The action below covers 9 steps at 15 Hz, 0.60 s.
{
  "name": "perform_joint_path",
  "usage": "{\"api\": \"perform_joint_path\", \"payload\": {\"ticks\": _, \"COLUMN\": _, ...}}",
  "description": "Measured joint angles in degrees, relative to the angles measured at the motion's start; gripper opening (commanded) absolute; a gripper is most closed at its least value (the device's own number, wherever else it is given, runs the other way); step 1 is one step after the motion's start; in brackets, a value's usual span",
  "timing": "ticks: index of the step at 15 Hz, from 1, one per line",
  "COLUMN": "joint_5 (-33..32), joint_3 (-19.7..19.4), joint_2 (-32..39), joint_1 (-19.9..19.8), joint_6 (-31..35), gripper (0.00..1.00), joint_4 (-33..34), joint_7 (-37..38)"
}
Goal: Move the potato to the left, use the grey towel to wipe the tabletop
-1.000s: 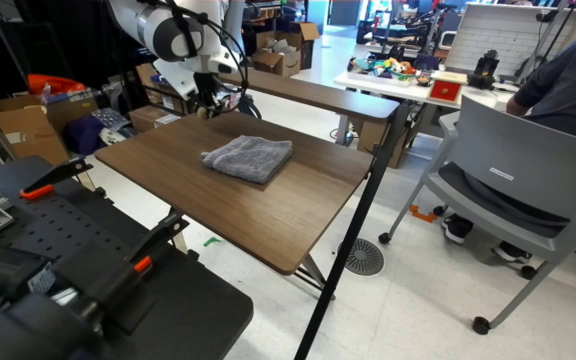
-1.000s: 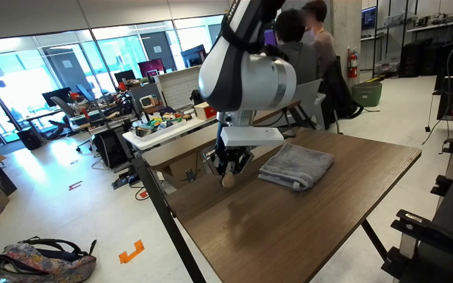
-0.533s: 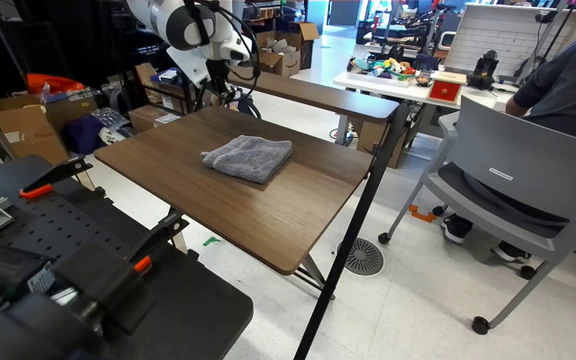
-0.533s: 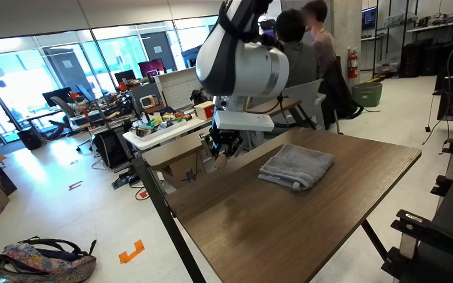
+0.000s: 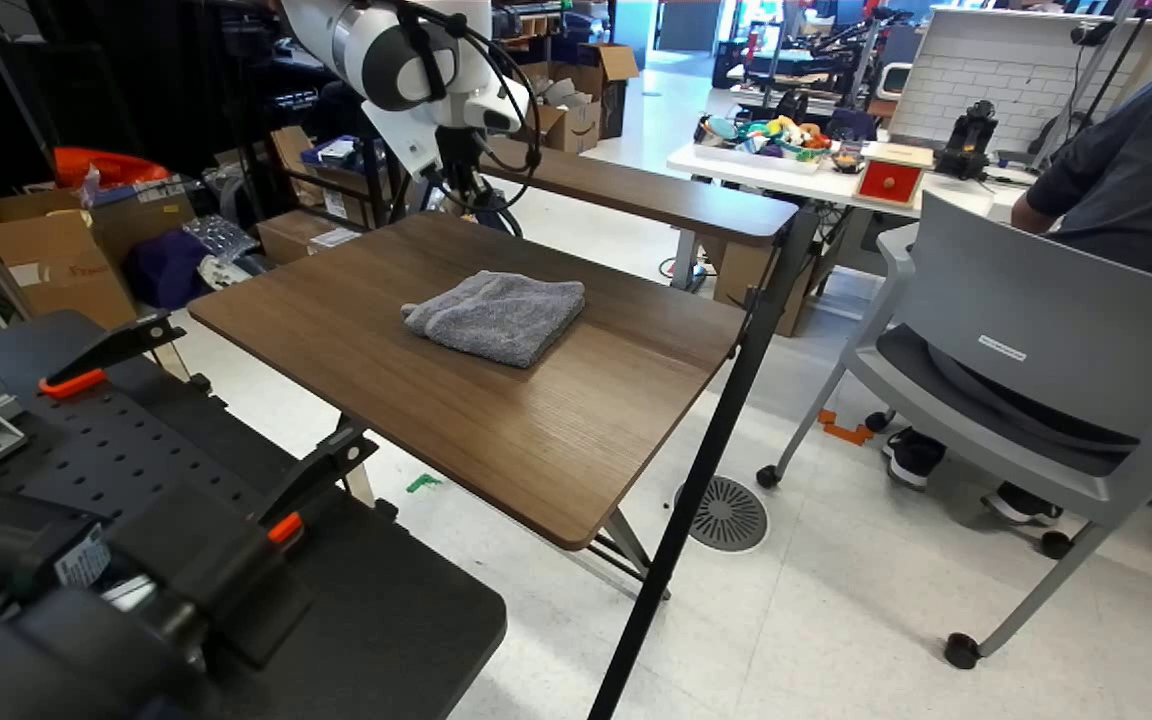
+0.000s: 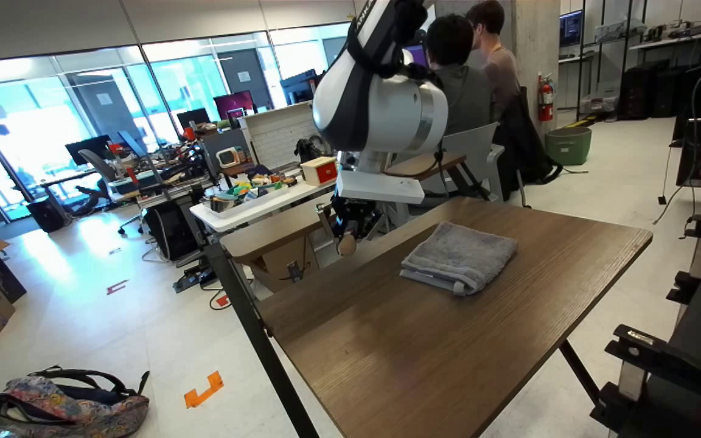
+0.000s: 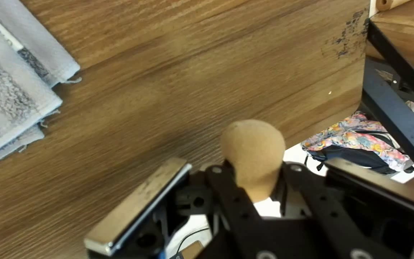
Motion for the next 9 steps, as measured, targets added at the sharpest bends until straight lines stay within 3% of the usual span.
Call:
{"api": "perform_joint_path", "payload": {"ticks": 3, "joint_5": 0.02, "joint_3": -0.37, "joint_2": 0.54, "joint_1": -0.09, "joint_6": -1.49, "gripper": 0.57, "joint_4": 0.31, "joint_7": 1.09}}
{"api": "perform_joint_path", "payload": {"ticks": 9, "joint_5": -0.12, "joint_3": -3.41, "joint_2": 0.3, "joint_1": -0.45, "joint_6": -13.39, "gripper": 0.99, "joint_4": 1.95, "joint_7": 3.36}}
